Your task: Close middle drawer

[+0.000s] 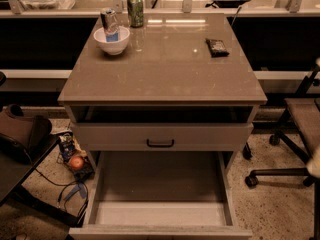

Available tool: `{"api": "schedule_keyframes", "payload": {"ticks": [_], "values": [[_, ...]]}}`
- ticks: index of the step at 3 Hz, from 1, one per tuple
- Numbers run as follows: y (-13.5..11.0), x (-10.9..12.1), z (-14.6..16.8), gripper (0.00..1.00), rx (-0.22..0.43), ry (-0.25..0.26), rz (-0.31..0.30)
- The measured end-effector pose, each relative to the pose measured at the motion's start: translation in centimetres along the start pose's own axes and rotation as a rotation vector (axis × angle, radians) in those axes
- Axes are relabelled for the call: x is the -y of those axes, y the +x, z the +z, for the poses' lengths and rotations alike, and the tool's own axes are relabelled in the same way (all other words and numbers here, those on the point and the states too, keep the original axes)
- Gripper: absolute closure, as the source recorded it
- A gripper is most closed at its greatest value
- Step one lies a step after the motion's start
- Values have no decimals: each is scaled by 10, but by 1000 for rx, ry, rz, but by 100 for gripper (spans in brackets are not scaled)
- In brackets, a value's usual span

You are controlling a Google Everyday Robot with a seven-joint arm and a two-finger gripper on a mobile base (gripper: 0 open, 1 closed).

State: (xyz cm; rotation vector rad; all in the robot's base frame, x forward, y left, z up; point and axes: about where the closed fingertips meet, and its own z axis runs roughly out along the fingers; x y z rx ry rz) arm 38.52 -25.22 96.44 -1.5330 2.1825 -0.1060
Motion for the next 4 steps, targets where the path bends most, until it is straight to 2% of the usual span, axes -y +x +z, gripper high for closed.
{"api": "schedule_keyframes", "payload": {"ticks": [1,2,3,4], "values": [[33,-47,22,0,17,100,-51],[34,-78,61,0,-22,144,-99],[48,-118,130,0,-97,98,-124],[76,-154,159,0,-154,31,-104]]}}
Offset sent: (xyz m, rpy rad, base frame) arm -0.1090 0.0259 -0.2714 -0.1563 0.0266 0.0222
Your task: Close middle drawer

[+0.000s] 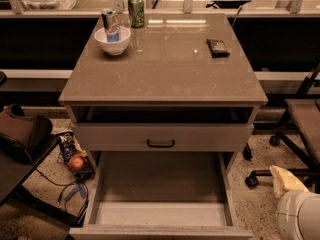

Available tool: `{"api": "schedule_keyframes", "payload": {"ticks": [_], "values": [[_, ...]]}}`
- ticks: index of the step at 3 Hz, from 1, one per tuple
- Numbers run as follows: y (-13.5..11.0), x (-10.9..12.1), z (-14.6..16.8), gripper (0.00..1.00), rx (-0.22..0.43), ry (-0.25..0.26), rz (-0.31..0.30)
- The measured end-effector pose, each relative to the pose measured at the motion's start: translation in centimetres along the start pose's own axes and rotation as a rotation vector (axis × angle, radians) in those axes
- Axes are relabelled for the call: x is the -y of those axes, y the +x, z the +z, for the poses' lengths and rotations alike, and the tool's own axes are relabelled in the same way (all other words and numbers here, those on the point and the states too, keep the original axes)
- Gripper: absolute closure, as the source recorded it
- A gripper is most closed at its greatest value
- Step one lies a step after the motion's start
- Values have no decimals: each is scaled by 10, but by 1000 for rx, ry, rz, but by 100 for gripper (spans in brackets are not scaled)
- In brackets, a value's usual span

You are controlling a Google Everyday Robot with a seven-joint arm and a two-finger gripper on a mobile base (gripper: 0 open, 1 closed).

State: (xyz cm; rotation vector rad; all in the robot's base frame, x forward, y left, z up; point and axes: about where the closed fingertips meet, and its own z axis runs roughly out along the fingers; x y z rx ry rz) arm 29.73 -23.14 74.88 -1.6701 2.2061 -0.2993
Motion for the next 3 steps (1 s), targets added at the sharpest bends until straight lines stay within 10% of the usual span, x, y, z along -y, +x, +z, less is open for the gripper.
{"api": "schedule_keyframes", "payload": {"ticks": [1,3], "values": [[0,-2,7,0,9,-8,1],[20,-51,124,0,169,-120,31]]}}
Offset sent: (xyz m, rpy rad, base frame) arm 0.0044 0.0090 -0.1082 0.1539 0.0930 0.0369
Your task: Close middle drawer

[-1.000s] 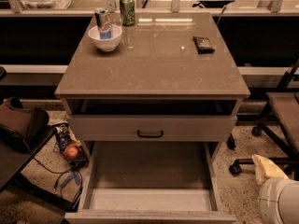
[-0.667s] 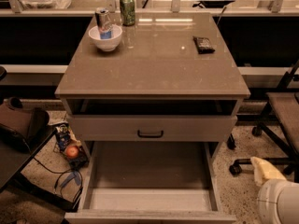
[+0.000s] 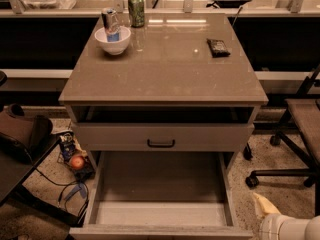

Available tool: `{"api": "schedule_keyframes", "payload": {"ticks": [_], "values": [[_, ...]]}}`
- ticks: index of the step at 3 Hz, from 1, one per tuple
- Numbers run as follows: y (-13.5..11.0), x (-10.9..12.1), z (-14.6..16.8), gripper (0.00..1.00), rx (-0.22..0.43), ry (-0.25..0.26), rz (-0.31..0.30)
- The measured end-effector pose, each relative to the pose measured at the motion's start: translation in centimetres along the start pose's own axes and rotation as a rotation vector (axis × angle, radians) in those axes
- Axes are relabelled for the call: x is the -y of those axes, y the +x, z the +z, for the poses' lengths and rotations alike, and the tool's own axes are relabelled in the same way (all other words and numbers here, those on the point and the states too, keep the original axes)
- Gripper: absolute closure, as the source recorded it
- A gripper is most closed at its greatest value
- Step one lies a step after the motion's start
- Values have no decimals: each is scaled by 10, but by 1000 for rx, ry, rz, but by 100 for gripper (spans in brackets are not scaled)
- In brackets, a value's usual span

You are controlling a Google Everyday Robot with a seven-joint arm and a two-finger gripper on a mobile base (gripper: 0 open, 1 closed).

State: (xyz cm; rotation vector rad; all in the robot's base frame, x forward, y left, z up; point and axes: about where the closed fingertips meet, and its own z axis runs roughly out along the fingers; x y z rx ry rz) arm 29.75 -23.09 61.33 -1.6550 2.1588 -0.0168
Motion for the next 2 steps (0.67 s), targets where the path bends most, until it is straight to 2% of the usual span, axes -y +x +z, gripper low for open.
{"api": "schedule_keyframes", "payload": {"ticks": [1,2], "values": [[19,-8,50,18,79,-5,-33],[24,-23,89,41,136,-35,-71]]}}
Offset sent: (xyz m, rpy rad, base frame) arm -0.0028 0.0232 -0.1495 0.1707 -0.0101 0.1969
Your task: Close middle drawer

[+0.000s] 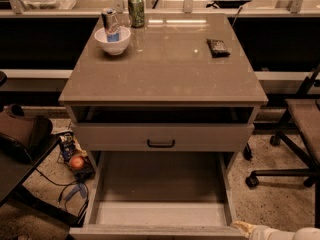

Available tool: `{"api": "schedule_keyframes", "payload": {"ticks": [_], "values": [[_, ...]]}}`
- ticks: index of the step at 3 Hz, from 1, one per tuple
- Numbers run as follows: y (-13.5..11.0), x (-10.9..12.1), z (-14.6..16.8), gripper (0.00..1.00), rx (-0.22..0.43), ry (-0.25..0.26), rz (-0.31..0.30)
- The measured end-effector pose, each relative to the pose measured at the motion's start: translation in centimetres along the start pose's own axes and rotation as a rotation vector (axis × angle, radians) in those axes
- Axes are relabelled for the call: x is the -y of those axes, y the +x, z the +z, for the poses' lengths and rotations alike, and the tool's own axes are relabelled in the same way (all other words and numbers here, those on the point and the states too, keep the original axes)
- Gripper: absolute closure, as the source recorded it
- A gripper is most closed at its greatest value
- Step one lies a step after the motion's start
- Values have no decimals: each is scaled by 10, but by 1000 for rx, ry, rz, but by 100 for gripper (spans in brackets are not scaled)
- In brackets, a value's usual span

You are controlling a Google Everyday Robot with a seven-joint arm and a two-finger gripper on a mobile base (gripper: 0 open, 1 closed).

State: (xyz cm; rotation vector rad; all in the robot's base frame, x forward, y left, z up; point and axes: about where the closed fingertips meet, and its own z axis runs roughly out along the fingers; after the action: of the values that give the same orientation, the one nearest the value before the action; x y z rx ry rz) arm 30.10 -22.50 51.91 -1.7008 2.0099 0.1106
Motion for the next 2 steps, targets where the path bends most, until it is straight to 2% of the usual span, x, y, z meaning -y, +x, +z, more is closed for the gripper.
{"api": "schedule_keyframes", "payload": {"ticks": [1,2], "values": [[3,-13,24,64,42,-26,-28],[3,-16,28,87,50,-33,-31]]}}
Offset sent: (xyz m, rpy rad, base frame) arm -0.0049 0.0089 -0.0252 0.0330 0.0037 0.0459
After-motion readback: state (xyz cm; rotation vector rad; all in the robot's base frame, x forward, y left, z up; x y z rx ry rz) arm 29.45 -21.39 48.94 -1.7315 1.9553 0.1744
